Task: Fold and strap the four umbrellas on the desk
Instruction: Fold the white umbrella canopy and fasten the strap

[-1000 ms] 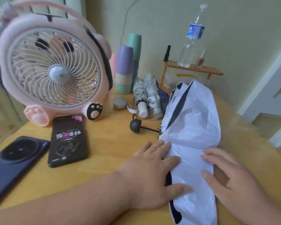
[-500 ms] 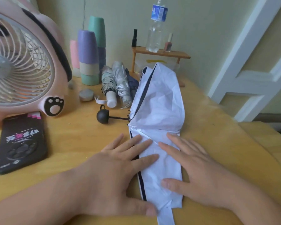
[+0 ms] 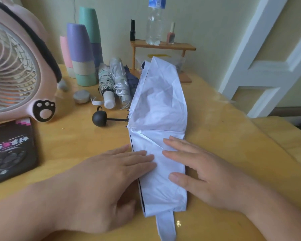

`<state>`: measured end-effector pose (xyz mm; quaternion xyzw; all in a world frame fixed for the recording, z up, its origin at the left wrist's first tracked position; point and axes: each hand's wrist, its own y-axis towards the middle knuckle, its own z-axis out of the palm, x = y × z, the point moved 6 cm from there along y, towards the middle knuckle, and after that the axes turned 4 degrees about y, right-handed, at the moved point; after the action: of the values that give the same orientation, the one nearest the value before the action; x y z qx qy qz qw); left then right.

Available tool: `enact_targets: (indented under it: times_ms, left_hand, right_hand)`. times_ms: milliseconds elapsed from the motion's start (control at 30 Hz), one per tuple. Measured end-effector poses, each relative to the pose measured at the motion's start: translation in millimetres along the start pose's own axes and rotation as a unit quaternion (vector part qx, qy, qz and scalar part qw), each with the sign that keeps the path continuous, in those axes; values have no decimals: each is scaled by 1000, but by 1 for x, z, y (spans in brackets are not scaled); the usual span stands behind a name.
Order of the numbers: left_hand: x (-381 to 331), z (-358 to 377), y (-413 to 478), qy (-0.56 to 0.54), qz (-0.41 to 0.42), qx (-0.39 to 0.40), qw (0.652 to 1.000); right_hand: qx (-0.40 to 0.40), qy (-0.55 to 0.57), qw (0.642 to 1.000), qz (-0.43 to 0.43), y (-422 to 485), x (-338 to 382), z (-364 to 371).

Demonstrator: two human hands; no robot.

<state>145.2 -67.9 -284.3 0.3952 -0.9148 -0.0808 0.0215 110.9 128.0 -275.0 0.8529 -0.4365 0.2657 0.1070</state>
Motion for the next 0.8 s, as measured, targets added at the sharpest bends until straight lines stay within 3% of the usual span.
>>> enact_targets:
  times_ms: [167,300,400,500,667,800]
  left_hand:
    - [-9,-9,3,28,-3,0,1000]
    - [-16,-12,5,40,6,-10,999]
    - [-20,-12,15,38,0,-39,999]
    - [-8,-19,23,-119,-78,-81,987]
    - [25,-33,39,-312,-254,-121,907]
    - [53,-54,72,-352,-315,-121,873]
  right_hand:
    - [-9,0,1000,-7,2,-4,0]
    - [-44,67,997,-17,0,-6,-6]
    - [21,104,994,-23,-8,-6,-9]
    - [43,84,995,-30,-10,-5,-9]
    - [-149,141,978,-41,13,-3,-16]
    - [-281,215,935,-3,30,-20,-24]
